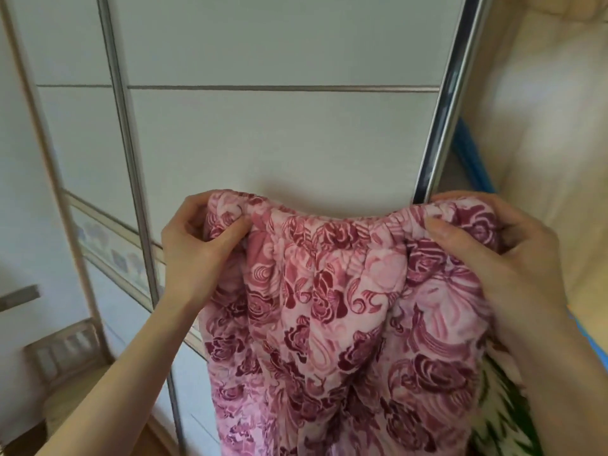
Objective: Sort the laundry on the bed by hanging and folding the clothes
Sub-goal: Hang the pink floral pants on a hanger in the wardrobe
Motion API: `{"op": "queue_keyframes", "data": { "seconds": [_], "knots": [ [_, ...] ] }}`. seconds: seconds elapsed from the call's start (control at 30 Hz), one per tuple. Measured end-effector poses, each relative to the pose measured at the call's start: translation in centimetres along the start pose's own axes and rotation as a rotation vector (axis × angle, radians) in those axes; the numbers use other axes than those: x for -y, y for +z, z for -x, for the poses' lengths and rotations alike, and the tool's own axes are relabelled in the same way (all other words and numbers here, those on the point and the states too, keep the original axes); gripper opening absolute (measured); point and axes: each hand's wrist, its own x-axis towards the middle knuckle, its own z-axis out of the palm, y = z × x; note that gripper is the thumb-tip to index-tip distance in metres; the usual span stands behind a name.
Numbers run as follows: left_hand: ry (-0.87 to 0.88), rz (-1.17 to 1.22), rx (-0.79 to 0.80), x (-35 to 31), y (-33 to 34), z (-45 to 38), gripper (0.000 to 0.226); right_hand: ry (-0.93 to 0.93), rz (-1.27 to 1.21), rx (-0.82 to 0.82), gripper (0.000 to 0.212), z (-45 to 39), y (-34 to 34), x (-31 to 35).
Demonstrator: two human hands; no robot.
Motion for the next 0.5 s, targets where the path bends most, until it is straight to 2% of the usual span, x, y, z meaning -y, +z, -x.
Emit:
{"op": "queue_keyframes", "data": {
  "seconds": [0.13, 0.3, 0.5],
  "knots": [
    [0.015, 0.035, 0.099, -1.0, 3.4, 0.6, 0.038, 0.041, 0.005, -0.084, 0.042, 0.0, -3.7, 0.6],
    [0.097, 0.063, 0.197, -4.0, 7.4, 1.6, 0.040, 0.067, 0.043, -0.188, 0.032, -0.5, -9.0, 1.9],
    [0.217, 0.057, 0.309, -8.1, 12.0, 3.0, 0.048, 0.052, 0.237, -0.259, 0.021, -0.7, -16.0, 4.5]
  ]
}}
